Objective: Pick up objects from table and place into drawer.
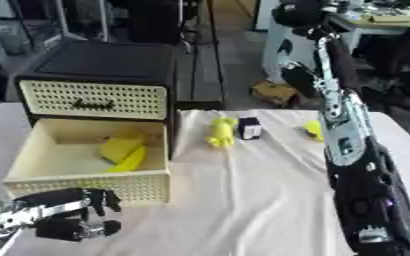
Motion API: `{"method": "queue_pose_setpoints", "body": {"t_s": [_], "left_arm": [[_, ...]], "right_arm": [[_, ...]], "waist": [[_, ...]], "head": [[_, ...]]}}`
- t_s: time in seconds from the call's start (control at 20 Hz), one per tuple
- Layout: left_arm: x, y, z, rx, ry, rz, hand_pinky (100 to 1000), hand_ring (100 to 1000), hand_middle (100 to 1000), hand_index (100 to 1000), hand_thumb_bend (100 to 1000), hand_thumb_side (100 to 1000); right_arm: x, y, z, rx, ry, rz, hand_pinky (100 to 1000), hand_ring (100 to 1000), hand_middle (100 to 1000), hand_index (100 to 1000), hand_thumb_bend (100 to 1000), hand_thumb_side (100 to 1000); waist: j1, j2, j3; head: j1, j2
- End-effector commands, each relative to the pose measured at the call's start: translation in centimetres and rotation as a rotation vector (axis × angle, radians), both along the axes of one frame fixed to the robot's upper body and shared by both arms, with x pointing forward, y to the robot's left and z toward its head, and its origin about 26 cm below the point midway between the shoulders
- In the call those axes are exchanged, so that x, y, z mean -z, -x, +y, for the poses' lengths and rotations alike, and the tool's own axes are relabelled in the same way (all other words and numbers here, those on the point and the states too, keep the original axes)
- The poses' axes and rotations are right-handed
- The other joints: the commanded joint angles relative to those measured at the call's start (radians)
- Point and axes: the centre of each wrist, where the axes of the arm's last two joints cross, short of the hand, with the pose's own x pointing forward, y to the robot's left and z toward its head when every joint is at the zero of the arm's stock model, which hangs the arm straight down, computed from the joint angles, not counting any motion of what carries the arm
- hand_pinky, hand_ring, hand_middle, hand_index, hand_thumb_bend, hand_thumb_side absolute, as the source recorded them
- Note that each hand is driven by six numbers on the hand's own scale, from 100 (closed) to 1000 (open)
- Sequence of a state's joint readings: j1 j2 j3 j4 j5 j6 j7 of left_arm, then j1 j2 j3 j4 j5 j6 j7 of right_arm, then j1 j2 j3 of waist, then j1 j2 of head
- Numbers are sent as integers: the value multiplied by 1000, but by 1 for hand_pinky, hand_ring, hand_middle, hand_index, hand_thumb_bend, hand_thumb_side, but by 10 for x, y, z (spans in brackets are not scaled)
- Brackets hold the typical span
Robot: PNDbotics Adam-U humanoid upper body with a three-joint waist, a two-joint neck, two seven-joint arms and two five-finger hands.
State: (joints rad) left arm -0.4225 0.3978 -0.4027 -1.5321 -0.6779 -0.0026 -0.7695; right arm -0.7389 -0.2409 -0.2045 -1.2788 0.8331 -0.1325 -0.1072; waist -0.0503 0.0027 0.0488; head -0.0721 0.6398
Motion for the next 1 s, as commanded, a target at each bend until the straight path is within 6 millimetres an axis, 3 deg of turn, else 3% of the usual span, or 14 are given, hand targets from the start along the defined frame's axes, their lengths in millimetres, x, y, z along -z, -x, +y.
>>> {"method": "queue_pose_setpoints", "body": {"t_s": [0.05,0.35,0.75,1.0], "left_arm": [[4,-9,13,-83,-49,-62,756,827,927,907,433,1000],[8,-16,31,-220,-97,-245,769,834,924,912,435,1000],[-13,-18,41,-300,-126,-555,777,830,900,902,456,1000],[-18,-19,45,-341,-110,-604,760,815,892,895,458,1000]], "right_arm": [[-15,2,-3,1,0,-43,796,808,724,782,100,524],[-14,2,-4,7,-8,-43,796,809,723,783,100,526],[-13,3,-5,11,-12,-39,798,809,723,784,100,529],[-12,3,-6,13,-13,-35,799,810,723,784,100,530]], "waist": [[1,-7,-1],[1,-6,1],[0,-7,3],[-1,-6,3]], "head": [[1,-6],[-2,-8],[-5,-11],[-6,-12]]}}
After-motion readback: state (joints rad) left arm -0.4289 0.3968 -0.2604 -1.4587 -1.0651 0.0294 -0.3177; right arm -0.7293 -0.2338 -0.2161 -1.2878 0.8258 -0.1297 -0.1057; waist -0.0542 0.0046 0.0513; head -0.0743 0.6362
